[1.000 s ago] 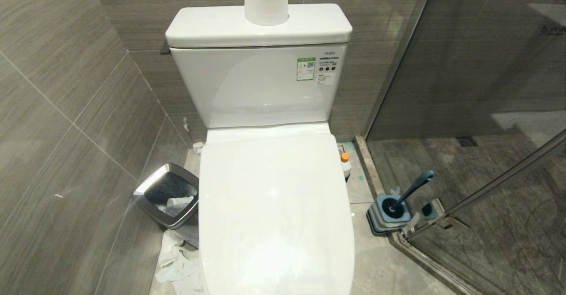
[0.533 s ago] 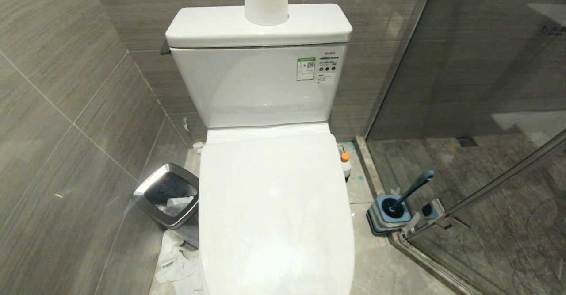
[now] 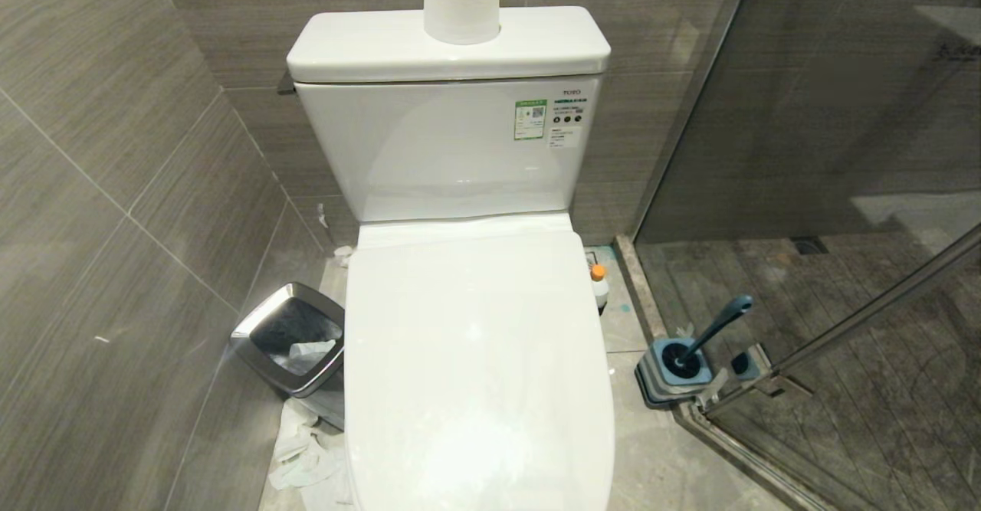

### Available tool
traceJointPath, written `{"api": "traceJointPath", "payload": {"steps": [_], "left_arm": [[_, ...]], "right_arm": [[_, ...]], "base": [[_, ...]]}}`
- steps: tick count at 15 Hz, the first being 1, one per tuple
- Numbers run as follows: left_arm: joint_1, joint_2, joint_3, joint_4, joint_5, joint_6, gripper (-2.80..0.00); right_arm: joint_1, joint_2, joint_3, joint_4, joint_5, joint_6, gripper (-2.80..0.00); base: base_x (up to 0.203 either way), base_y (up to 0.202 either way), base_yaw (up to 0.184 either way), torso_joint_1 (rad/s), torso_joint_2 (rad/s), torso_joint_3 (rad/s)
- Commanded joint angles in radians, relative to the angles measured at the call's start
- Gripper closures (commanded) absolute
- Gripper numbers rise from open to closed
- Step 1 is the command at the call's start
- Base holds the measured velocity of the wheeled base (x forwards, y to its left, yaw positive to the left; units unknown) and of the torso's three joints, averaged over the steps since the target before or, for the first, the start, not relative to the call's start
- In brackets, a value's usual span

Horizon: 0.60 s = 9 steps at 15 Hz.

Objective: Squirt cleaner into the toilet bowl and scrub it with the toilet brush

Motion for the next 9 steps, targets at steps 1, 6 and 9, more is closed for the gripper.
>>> {"api": "traceJointPath", "payload": {"steps": [1,6,9], "left_arm": [[0.001,0.001,-0.001,0.0,0.0,-0.001,0.0],[0.001,0.001,0.0,0.0,0.0,0.0,0.0],[0.002,0.001,-0.001,0.0,0.0,-0.001,0.0]], "right_arm": [[0.0,0.002,0.0,0.001,0.001,0.0,0.0],[0.0,0.002,0.0,-0.001,0.001,0.0,0.0],[0.0,0.002,0.0,0.001,0.001,0.0,0.0]], "base": [[0.0,0.0,0.0,0.0,0.0,0.0],[0.0,0.0,0.0,0.0,0.0,0.0],[0.0,0.0,0.0,0.0,0.0,0.0]]}}
